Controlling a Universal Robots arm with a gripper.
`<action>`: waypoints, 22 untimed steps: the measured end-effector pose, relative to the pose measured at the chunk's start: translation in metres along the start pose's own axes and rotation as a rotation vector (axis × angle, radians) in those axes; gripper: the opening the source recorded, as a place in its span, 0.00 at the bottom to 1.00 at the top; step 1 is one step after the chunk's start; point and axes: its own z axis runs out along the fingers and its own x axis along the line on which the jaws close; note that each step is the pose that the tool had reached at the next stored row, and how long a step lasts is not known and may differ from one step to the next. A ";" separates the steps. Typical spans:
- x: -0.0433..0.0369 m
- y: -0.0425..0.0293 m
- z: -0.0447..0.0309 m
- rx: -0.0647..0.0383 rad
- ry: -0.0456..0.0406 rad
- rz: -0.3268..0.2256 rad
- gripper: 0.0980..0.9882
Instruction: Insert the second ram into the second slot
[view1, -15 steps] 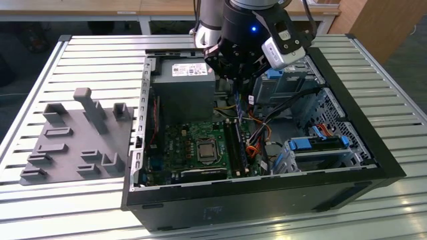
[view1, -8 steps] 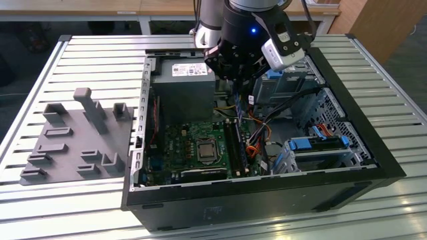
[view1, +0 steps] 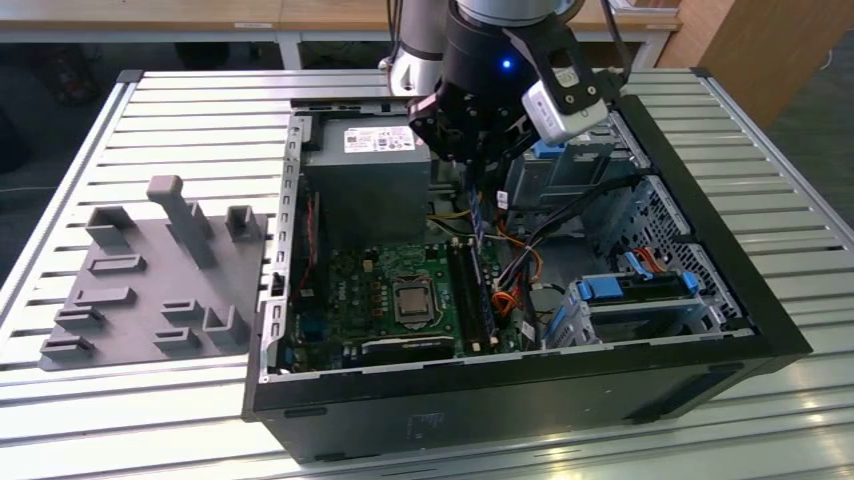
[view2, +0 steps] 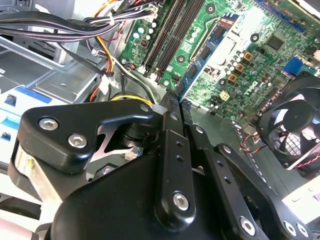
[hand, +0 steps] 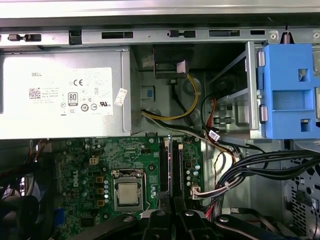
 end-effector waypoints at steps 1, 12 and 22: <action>0.0000 0.0000 0.0002 0.000 0.0000 0.000 0.04; 0.0001 -0.0002 0.0031 0.000 0.0000 0.000 0.04; 0.0001 -0.0004 0.0068 0.000 0.0000 0.000 0.04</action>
